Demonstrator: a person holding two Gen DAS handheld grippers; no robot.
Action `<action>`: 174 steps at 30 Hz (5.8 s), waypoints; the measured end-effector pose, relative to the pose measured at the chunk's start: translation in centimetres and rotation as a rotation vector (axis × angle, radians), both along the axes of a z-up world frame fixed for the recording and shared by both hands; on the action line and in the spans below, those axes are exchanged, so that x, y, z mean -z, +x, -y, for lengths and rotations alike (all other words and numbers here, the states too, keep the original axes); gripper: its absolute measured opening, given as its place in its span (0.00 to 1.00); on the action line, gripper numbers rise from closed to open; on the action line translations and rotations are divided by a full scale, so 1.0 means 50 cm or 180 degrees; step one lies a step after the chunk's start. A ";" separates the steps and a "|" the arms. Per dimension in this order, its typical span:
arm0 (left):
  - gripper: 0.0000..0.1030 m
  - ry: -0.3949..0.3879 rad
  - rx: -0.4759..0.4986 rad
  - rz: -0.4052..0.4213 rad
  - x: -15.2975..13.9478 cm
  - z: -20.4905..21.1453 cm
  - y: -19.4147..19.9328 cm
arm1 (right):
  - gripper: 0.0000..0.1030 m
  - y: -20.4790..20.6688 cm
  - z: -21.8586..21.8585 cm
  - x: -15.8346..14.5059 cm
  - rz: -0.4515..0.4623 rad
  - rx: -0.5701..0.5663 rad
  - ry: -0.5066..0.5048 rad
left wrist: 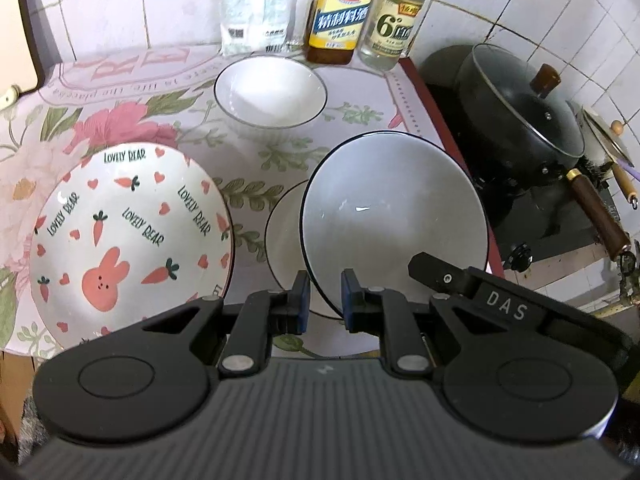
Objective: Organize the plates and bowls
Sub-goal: 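Lower the white bowl into the other bowl and open both grippers, then move both grippers to the white bowl by the bottles and close on its rim, then lift the white bowl with both grippers and carry it over the nested bowls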
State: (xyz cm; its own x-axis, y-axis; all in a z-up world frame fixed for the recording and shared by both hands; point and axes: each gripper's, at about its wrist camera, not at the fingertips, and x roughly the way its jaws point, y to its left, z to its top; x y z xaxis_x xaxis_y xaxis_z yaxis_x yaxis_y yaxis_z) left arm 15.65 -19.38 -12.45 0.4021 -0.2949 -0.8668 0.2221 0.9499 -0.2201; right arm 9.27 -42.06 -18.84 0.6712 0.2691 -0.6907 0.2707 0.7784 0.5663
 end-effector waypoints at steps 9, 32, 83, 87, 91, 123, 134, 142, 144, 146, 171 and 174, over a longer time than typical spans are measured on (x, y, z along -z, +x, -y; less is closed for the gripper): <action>0.14 -0.0238 -0.0147 -0.0129 0.030 -0.038 0.013 | 0.18 0.011 -0.027 0.010 0.0080 -0.0139 -0.0198; 0.14 -0.0474 -0.0409 -0.0579 0.075 -0.072 0.062 | 0.19 0.051 -0.121 0.008 0.0294 -0.0699 -0.1642; 0.14 -0.0635 -0.0382 -0.0286 0.026 -0.110 0.053 | 0.37 0.039 -0.069 -0.010 0.0379 -0.0825 -0.1224; 0.14 -0.0681 -0.0356 -0.0110 -0.007 -0.134 0.063 | 0.38 0.026 -0.053 -0.050 0.0558 -0.0784 -0.1046; 0.14 -0.0681 -0.0316 0.0081 -0.042 -0.155 0.081 | 0.39 0.040 -0.048 -0.089 0.0656 -0.0832 -0.0805; 0.37 -0.0079 -0.0617 0.0023 0.136 -0.105 0.354 | 0.54 0.420 -0.074 0.063 -0.0517 -0.0077 0.0276; 0.11 -0.0052 -0.0465 0.0012 0.150 -0.083 0.365 | 0.16 0.445 -0.083 0.085 -0.0605 -0.0048 0.0295; 0.09 -0.0190 -0.0532 -0.0074 0.132 -0.103 0.344 | 0.13 0.420 -0.121 0.040 -0.0444 -0.0344 -0.0273; 0.09 -0.0249 -0.0560 -0.0070 0.115 -0.111 0.329 | 0.13 0.398 -0.118 0.023 -0.0370 -0.0372 -0.0270; 0.09 -0.0236 -0.0573 -0.0040 0.094 -0.112 0.312 | 0.14 0.372 -0.115 0.008 -0.0273 -0.0391 -0.0258; 0.09 -0.0542 -0.0205 -0.0019 -0.026 -0.089 0.052 | 0.15 0.053 -0.086 -0.128 0.0534 -0.0695 -0.1140; 0.08 -0.0489 -0.0231 -0.0021 -0.006 -0.083 0.043 | 0.15 0.040 -0.083 -0.101 0.0559 -0.0702 -0.1089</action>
State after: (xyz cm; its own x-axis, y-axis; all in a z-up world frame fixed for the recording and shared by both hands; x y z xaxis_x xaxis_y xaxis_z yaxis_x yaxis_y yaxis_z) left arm 17.78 -15.23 -12.14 0.4217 -0.3945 -0.8164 0.1522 0.9184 -0.3651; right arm 11.26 -37.90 -13.78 0.7386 0.1949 -0.6454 -0.0003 0.9574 0.2887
